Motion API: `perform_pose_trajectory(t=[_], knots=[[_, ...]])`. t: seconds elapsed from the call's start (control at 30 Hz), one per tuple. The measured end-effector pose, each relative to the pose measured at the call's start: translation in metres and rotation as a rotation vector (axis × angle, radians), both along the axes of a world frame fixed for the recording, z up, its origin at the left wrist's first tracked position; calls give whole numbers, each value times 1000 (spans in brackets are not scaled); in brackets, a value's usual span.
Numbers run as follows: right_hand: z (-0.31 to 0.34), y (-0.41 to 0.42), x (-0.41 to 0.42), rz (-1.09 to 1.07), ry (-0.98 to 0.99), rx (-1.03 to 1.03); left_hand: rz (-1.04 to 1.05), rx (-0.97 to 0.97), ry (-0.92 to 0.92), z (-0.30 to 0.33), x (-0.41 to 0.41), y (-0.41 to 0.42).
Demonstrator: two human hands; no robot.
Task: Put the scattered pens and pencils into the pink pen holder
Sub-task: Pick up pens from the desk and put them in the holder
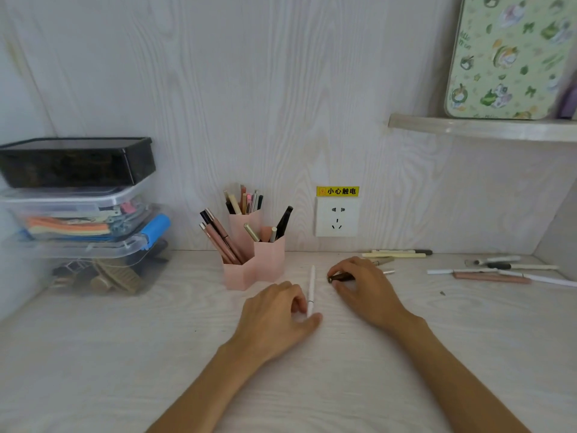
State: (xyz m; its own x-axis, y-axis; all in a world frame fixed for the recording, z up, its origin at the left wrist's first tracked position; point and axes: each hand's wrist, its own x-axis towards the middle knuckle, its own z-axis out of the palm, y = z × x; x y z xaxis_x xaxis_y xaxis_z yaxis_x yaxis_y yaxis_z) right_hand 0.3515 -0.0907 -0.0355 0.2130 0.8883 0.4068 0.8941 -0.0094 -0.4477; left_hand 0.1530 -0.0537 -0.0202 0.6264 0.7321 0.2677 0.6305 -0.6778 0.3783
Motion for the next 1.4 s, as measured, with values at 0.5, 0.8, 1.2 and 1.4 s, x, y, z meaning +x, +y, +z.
perform_pose_trajectory(t=[0.5, 0.8, 1.2, 1.4], knots=[[-7, 6, -6, 80, -42, 8, 145, 56, -70, 7, -28, 9], [-10, 5, -7, 112, -167, -219, 298, 93, -58, -8, -44, 26], [-7, 3, -8, 122, -135, -162, 422, 43, -336, 3, -40, 26], [-7, 4, -8, 125, -111, -144, 273, 126, 46, -6, -32, 13]])
